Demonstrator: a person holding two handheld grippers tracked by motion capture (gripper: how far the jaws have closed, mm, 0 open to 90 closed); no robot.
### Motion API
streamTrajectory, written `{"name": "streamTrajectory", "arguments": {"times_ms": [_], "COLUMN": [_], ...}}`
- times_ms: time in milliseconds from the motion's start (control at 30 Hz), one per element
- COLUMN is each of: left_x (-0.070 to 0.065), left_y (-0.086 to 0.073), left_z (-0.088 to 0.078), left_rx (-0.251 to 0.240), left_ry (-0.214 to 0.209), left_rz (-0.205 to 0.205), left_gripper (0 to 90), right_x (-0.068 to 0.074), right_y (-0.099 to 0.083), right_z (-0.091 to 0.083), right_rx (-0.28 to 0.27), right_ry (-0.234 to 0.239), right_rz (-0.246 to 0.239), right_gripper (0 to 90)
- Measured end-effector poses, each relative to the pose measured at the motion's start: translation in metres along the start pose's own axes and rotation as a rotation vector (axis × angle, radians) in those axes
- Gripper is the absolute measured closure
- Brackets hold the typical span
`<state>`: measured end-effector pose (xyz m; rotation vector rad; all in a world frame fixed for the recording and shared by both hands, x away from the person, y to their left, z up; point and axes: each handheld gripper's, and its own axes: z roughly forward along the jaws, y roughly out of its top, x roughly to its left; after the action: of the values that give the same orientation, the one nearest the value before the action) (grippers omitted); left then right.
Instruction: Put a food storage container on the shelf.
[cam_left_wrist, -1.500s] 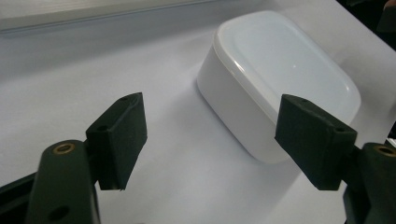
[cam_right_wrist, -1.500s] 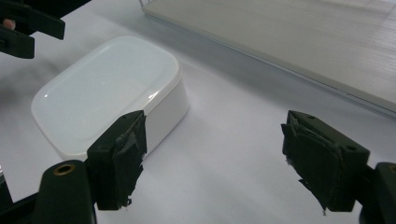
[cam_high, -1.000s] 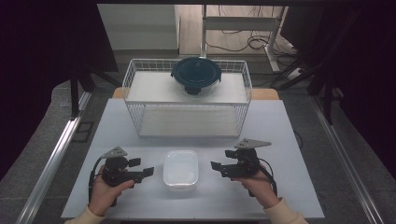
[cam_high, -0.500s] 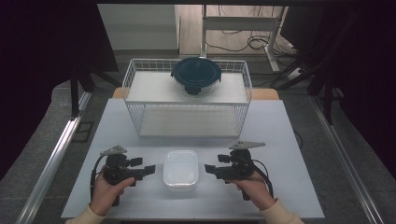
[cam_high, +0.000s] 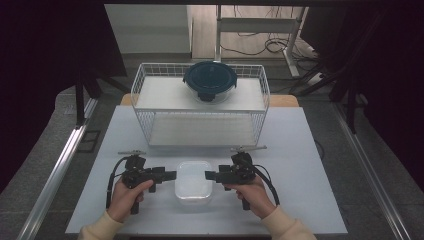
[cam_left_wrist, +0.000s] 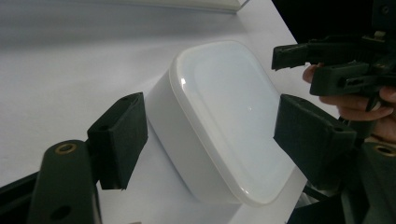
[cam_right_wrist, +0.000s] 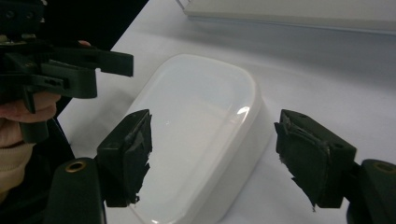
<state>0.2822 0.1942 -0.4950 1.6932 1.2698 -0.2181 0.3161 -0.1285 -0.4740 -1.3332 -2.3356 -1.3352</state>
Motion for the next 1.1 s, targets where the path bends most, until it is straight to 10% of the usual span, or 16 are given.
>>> {"name": "streamTrajectory", "arguments": {"times_ms": [500, 1100], "left_x": [0.012, 0.008], "left_y": [-0.009, -0.020], "left_z": [0.015, 0.017], "left_rx": [0.036, 0.028], "left_ry": [-0.089, -0.089], "left_rz": [-0.132, -0.144], "left_gripper": [32.6, 61.7], "right_x": [-0.008, -0.012], "right_y": [-0.012, -0.022], "right_z": [0.013, 0.008], "right_rx": [0.048, 0.038], "right_ry": [0.050, 0.073], "right_rz": [0.085, 0.166], "right_gripper": [41.7, 65.4]}}
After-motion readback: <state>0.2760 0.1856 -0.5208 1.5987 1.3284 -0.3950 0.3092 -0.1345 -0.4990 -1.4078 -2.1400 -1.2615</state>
